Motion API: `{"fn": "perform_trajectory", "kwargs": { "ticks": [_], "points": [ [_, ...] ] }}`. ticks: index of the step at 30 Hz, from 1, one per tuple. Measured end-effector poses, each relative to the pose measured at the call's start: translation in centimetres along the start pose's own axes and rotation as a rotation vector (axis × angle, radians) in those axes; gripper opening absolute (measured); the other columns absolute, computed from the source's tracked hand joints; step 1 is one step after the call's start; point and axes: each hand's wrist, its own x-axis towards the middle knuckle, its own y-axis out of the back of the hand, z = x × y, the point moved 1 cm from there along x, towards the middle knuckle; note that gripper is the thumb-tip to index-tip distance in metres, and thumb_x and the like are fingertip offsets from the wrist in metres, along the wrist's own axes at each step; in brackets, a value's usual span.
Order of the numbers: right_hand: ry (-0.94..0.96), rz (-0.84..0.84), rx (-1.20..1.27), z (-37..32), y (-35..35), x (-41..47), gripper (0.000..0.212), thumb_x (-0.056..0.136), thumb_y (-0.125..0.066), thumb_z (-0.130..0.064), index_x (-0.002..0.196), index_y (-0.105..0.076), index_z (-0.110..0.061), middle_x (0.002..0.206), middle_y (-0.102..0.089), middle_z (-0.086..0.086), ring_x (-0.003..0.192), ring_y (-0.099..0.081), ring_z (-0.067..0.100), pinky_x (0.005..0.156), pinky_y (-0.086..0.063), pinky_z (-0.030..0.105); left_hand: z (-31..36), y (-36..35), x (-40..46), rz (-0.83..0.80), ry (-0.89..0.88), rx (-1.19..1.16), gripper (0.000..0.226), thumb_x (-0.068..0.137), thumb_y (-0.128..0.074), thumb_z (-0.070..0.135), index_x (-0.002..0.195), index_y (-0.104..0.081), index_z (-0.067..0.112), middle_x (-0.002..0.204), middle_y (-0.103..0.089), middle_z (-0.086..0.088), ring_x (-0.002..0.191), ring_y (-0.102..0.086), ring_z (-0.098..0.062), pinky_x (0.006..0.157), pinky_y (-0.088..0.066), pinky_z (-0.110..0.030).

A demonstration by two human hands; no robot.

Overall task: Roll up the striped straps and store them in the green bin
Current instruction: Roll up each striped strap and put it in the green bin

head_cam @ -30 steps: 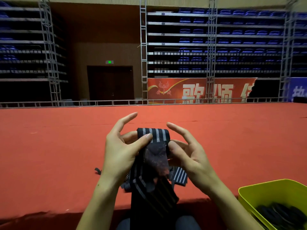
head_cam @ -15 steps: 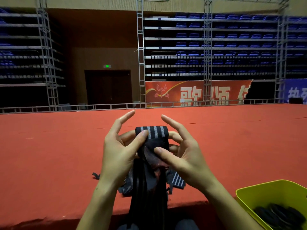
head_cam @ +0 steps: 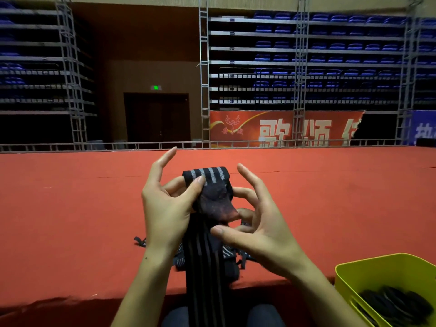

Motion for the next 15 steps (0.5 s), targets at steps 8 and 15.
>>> {"fn": "perform_trajectory", "kwargs": {
  "ticks": [8,15],
  "points": [
    [0.096,0.119,-0.050,0.9,-1.4,-1.1,0.105,0.091,-0.059,0.017,0.160,-0.031,-0.057,0.143,-0.064,-0.016,0.071,-0.069,0.031,0.067,-0.052,0.042,-0.3,0.4,0.4,0.031,-0.070,0.031,0.067,0.094,-0.080,-0.001,0.150,-0.057,0.028,0.093,-0.084,-0.002,0.093,-0.082,-0.019,0.082,-0.066,-0.032],
    [0.145,0.040,-0.171,1.1,-0.6,-1.4,0.080,0.098,-0.055,0.018,0.155,-0.050,-0.038,0.133,-0.071,-0.004,0.084,-0.075,0.010,0.070,-0.051,0.023,-0.5,1.0,0.5,-0.025,0.018,-0.003,0.066,0.094,-0.080,0.000,0.148,-0.058,0.030,0.097,-0.084,-0.007,0.094,-0.082,-0.024,0.080,-0.067,-0.041]
  ]
}}
